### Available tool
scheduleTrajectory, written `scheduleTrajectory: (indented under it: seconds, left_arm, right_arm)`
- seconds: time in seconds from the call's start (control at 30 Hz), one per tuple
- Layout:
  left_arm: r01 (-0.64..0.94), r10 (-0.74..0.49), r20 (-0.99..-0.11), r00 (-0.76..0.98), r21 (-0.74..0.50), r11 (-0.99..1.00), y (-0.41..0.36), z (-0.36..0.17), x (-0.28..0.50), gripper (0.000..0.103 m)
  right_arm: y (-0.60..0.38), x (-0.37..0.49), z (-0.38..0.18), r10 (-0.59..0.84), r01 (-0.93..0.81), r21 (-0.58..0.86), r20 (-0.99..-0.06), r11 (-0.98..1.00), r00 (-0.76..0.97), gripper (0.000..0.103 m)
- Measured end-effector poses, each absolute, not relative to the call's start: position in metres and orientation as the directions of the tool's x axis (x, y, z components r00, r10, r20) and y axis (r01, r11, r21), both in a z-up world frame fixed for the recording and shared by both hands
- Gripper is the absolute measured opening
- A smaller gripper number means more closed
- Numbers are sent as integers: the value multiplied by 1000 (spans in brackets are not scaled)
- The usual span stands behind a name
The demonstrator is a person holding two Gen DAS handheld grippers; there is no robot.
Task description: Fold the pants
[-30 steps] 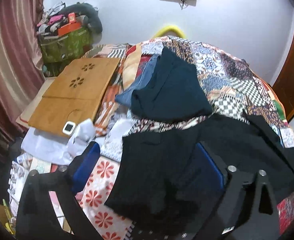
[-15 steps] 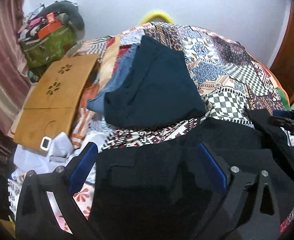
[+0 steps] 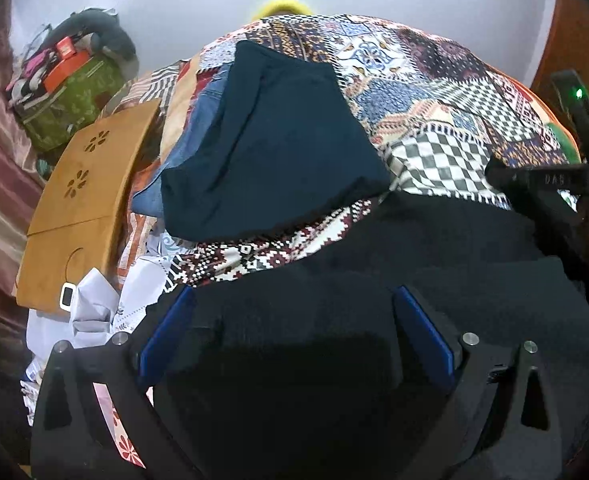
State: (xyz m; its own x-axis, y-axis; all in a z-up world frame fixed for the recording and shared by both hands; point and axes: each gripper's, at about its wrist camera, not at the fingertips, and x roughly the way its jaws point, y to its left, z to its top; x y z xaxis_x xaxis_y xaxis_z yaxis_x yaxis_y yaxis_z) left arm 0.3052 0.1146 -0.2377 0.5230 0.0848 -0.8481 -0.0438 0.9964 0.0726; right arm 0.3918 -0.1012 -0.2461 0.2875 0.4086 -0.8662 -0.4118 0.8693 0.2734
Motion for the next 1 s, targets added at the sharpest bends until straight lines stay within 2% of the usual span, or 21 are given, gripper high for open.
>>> scheduleTrajectory:
  seconds: [0.17,0.37,0.63,0.83,1.0]
  left_arm:
    - [-26,69,-847,527,65,998,106,-230,299,100]
    - [-19,61,-832,551,61,998,96,-214,285,100]
    - [-29,51,-817,575,42,999,91,-193,263,100]
    - [-46,59,-807,588,39,998,92,-185,249,100]
    - [-68,64,-814,578,31,997,97,-188,240,100]
  right_arm:
    - [-135,371,-211,403,-384,250,-826,889,395,5]
    - [-202,329,-150,391,-330,238,-734,914,554,5]
    - [-274,269,-84,285,-245,151,-622,958,729,5]
    - [-308,215,-96,176,-158,88,-657,984,733,5]
    - [-335,186,-141,121,-65,104,-735,992,667,5]
